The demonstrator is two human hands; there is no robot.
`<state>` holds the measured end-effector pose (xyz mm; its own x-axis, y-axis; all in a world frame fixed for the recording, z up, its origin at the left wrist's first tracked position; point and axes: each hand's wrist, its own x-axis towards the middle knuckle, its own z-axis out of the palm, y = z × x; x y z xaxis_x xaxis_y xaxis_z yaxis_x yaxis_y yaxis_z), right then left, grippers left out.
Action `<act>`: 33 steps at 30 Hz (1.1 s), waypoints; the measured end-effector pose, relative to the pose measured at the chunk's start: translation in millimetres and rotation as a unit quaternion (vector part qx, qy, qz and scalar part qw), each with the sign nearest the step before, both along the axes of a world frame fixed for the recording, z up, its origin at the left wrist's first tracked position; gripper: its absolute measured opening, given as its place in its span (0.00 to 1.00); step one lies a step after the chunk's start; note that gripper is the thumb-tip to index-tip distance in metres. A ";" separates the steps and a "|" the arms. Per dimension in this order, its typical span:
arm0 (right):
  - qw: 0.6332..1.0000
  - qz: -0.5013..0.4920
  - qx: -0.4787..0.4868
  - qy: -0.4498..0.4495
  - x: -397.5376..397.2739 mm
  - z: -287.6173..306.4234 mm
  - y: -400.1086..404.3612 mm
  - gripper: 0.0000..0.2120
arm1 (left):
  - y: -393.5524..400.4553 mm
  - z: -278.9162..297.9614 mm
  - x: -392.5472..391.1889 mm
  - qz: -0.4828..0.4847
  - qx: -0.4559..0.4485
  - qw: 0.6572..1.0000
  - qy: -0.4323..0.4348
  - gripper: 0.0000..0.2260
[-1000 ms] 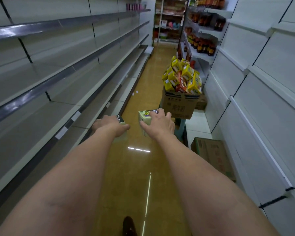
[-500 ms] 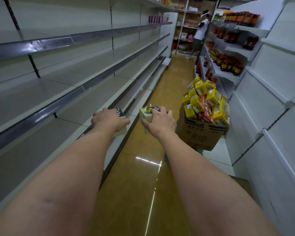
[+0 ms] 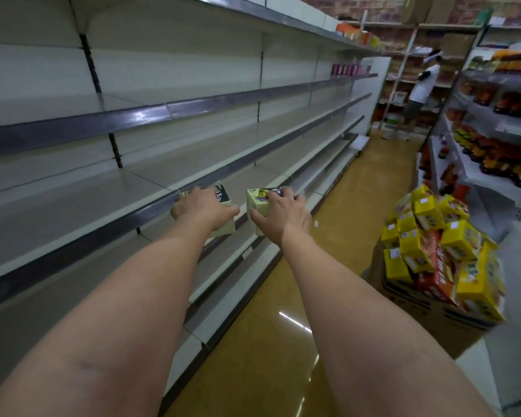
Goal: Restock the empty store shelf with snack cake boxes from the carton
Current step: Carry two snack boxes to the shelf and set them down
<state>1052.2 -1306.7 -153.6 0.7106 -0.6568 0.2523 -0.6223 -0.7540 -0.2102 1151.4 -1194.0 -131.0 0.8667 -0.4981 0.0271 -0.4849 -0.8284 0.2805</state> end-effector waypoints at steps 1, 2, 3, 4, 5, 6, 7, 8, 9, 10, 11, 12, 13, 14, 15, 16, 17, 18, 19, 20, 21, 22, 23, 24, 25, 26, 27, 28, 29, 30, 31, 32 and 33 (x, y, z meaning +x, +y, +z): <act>1.000 0.014 -0.003 0.003 6.3 3.1 -7.6 0.29 | -5.3 3.5 2.7 0.012 -0.007 1.000 -0.003 0.31; 1.000 0.029 -0.004 0.001 14.0 8.2 -16.9 0.29 | -11.9 8.2 5.5 0.026 -0.012 1.000 -0.007 0.30; 0.999 0.043 -0.006 -0.002 20.9 13.4 -26.1 0.29 | -18.6 12.5 8.3 0.040 -0.015 0.999 -0.011 0.29; 0.998 0.056 -0.009 -0.007 28.1 18.7 -35.1 0.29 | -25.3 17.4 11.5 0.056 -0.019 0.998 -0.017 0.29; 0.997 0.071 -0.013 -0.015 36.0 24.0 -43.5 0.28 | -31.3 22.9 15.1 0.072 -0.022 0.997 -0.021 0.28; 0.996 0.083 -0.016 -0.023 43.0 27.9 -50.0 0.28 | -35.8 27.2 19.1 0.086 -0.029 0.996 -0.023 0.28; 0.994 0.100 -0.018 -0.032 51.5 32.5 -56.8 0.28 | -40.3 32.0 23.7 0.102 -0.037 0.994 -0.027 0.28; 0.992 0.115 -0.020 -0.039 59.6 36.4 -63.4 0.28 | -44.1 36.3 27.5 0.118 -0.046 0.991 -0.032 0.29; 0.990 0.130 -0.023 -0.044 68.2 39.9 -69.3 0.28 | -47.2 40.8 31.6 0.133 -0.055 0.989 -0.039 0.29; 0.988 0.144 -0.025 -0.048 77.3 43.6 -74.3 0.28 | -49.3 45.8 35.9 0.148 -0.062 0.986 -0.046 0.29; 0.986 0.156 -0.026 -0.051 84.8 46.5 -77.7 0.29 | -50.7 50.0 40.0 0.160 -0.067 0.984 -0.051 0.29; 0.984 0.170 -0.026 -0.057 93.3 50.2 -80.3 0.29 | -51.9 54.4 45.2 0.174 -0.070 0.981 -0.056 0.29; 0.981 0.182 -0.026 -0.062 100.9 53.4 -82.1 0.29 | -52.5 57.6 50.4 0.188 -0.070 0.978 -0.060 0.30; 0.978 0.194 -0.027 -0.066 108.3 55.7 -82.5 0.29 | -52.5 59.3 56.2 0.201 -0.069 0.975 -0.063 0.30; 0.975 0.207 -0.029 -0.072 116.0 57.3 -81.9 0.29 | -51.6 59.7 62.8 0.213 -0.064 0.973 -0.063 0.31; 0.973 0.217 -0.032 -0.075 122.4 57.5 -80.8 0.28 | -50.1 57.8 68.6 0.224 -0.058 0.971 -0.059 0.32; 0.970 0.229 -0.035 -0.076 130.2 57.5 -79.6 0.28 | -48.7 54.7 75.5 0.235 -0.052 0.969 -0.053 0.33; 0.968 0.238 -0.036 -0.074 138.0 56.4 -78.8 0.28 | -47.5 51.0 81.1 0.244 -0.046 0.968 -0.042 0.34; 0.966 0.245 -0.036 -0.071 146.7 54.6 -77.9 0.28 | -46.1 46.7 87.1 0.253 -0.042 0.966 -0.031 0.34; 0.965 0.251 -0.034 -0.069 155.9 52.5 -76.8 0.29 | -43.9 42.3 93.1 0.261 -0.040 0.964 -0.022 0.34; 0.964 0.254 -0.033 -0.067 163.4 50.3 -75.6 0.29 | -41.5 37.8 98.5 0.268 -0.038 0.962 -0.019 0.34; 0.964 0.257 -0.030 -0.065 172.5 48.1 -73.6 0.29 | -38.3 33.0 106.2 0.274 -0.037 0.961 -0.023 0.35; 0.963 0.259 -0.028 -0.061 181.2 45.7 -71.7 0.29 | -35.0 28.4 114.3 0.278 -0.035 0.959 -0.030 0.35; 0.963 0.263 -0.025 -0.055 190.1 43.2 -69.8 0.29 | -31.7 24.0 122.7 0.282 -0.031 0.958 -0.036 0.35; 0.962 0.268 -0.023 -0.046 199.2 40.5 -67.8 0.30 | -28.4 19.1 132.2 0.284 -0.027 0.958 -0.037 0.35; 0.961 0.272 -0.022 -0.039 206.7 37.4 -66.6 0.30 | -25.7 14.4 140.2 0.285 -0.025 0.957 -0.034 0.35; 0.960 0.277 -0.021 -0.034 215.6 33.9 -65.5 0.30 | -23.3 9.3 150.4 0.287 -0.026 0.957 -0.027 0.36; 0.958 0.282 -0.022 -0.034 224.4 30.3 -64.9 0.29 | -21.3 4.6 160.6 0.288 -0.026 0.957 -0.020 0.36; 0.957 0.287 -0.022 -0.037 232.9 26.6 -64.0 0.29 | -19.2 0.2 170.4 0.290 -0.023 0.957 -0.014 0.36; 0.956 0.291 -0.023 -0.039 241.2 22.7 -62.6 0.29 | -16.8 -4.0 179.3 0.291 -0.017 0.957 -0.011 0.37; 0.955 0.294 -0.025 -0.038 247.1 19.0 -61.0 0.29 | -13.9 -8.6 186.5 0.290 -0.007 0.957 -0.010 0.38; 0.953 0.299 -0.026 -0.032 254.3 14.3 -58.1 0.29 | -10.4 -13.7 193.5 0.289 0.001 0.957 -0.012 0.37; 0.952 0.304 -0.024 -0.023 260.8 9.0 -55.2 0.30 | -6.4 -19.5 200.2 0.290 0.007 0.957 -0.012 0.37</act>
